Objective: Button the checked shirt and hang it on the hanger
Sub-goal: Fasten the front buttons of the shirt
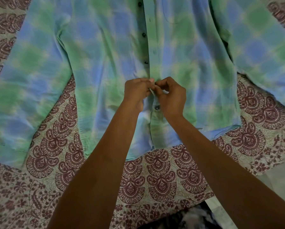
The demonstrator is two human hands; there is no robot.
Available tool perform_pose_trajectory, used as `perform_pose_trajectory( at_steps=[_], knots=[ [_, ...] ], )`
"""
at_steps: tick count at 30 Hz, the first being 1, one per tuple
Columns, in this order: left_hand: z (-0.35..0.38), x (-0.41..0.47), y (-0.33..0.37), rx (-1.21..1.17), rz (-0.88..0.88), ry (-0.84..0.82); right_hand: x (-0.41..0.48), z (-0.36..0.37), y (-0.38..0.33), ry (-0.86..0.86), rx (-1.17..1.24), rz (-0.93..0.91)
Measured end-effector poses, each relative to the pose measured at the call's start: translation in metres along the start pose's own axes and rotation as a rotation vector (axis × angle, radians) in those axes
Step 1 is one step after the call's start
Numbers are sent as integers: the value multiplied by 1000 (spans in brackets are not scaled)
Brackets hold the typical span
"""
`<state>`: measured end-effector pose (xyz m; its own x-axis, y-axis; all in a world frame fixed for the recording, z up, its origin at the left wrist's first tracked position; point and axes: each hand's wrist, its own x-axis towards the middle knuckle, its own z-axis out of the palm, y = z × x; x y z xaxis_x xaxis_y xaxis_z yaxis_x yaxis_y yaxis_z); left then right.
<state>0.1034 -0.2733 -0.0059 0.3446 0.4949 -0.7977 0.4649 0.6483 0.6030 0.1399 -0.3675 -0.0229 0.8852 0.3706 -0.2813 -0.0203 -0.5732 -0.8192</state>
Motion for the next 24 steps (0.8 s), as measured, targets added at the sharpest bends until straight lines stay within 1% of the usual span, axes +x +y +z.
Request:
perform_pose_trajectory(
  at_steps=[3, 5, 8, 11, 12, 16, 18, 21, 23, 24],
  knots=[
    [1, 1, -4, 59, 43, 20, -1, 0, 1, 5, 42, 26],
    [2, 3, -10, 94, 93, 80, -2, 1, 1, 11, 84, 31],
    [8, 4, -19, 65, 126, 188, -3, 4, 1, 11, 82, 8],
    [11, 5, -22, 46, 147, 200, -4, 5, 1, 22, 82, 1],
    [11, 5, -22, 85, 194, 186, -4, 5, 1, 29, 96, 12],
    [5, 2, -18, 419, 499, 148, -3, 3, -1, 22, 161, 121],
    [0, 2, -18, 486, 562, 135, 2, 1, -1, -30, 215, 205],
    [-6, 4, -18, 504, 544, 94, 14, -9, -4, -176, 411, 369],
    [-7, 3, -17, 564, 569, 71, 19, -16, -5, -246, 474, 412],
    [-7, 2, -17, 616, 614, 76, 21, -17, -6, -269, 476, 416]
  ],
)
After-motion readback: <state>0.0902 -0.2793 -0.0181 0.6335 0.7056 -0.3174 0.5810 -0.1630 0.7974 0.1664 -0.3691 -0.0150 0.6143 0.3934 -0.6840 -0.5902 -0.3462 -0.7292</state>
